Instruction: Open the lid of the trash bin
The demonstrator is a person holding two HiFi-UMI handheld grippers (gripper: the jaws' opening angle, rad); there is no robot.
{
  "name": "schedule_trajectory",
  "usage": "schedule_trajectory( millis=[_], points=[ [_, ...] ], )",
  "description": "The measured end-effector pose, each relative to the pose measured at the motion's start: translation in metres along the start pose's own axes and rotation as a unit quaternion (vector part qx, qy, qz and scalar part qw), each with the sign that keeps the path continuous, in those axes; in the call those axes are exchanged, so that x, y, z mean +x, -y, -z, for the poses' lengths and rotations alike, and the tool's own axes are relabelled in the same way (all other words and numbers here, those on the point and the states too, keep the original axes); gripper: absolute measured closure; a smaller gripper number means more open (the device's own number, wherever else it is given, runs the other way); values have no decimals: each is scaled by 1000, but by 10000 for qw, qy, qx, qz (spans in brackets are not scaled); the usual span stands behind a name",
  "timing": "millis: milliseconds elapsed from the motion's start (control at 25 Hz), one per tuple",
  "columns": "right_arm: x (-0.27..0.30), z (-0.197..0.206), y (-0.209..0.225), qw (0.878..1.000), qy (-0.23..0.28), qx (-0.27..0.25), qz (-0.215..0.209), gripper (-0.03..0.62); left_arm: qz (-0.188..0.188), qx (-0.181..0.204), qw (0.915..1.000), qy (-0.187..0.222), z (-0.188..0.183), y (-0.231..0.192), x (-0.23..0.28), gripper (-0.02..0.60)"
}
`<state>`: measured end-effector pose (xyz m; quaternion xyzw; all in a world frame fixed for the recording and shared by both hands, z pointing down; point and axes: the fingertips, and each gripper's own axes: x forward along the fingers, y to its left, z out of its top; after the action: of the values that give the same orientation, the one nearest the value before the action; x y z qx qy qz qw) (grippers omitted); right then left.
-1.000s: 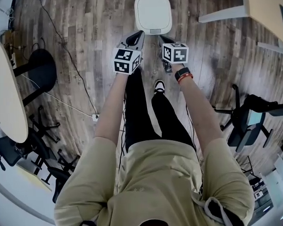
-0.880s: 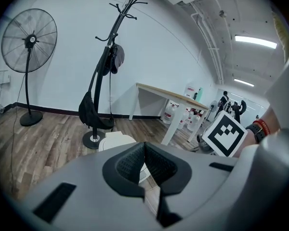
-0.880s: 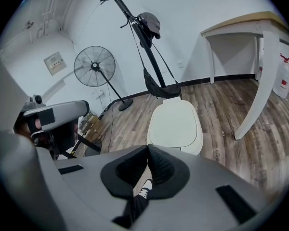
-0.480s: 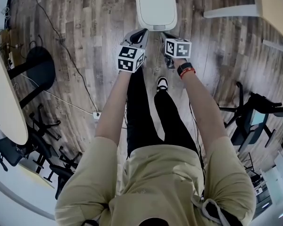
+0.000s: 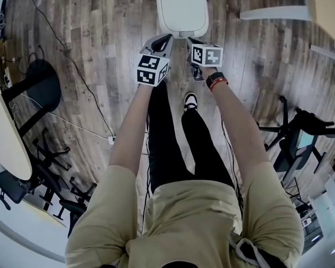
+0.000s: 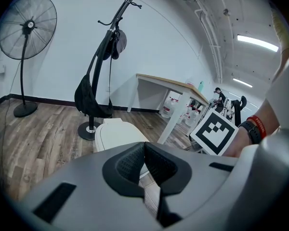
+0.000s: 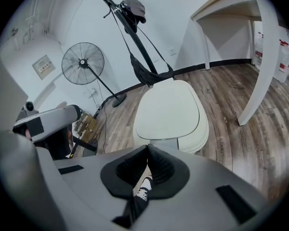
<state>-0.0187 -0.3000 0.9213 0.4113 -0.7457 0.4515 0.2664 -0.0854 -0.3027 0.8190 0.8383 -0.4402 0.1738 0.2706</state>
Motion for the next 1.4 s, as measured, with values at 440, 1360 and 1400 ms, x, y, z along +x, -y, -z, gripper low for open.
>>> schedule_trajectory(
  millis=[440, 1360, 1400],
  points=[
    [27, 6, 18, 9998, -101, 85, 120, 594, 33, -95, 9999, -28, 22, -15, 16, 557],
    [49, 16, 39, 9988, -279, 225, 332, 591, 112, -156, 9997, -161, 43, -24, 25, 557],
    [49, 17, 41, 9988, -289, 220, 329, 591, 112, -162, 9997, -174, 44, -23, 27, 557]
  ],
)
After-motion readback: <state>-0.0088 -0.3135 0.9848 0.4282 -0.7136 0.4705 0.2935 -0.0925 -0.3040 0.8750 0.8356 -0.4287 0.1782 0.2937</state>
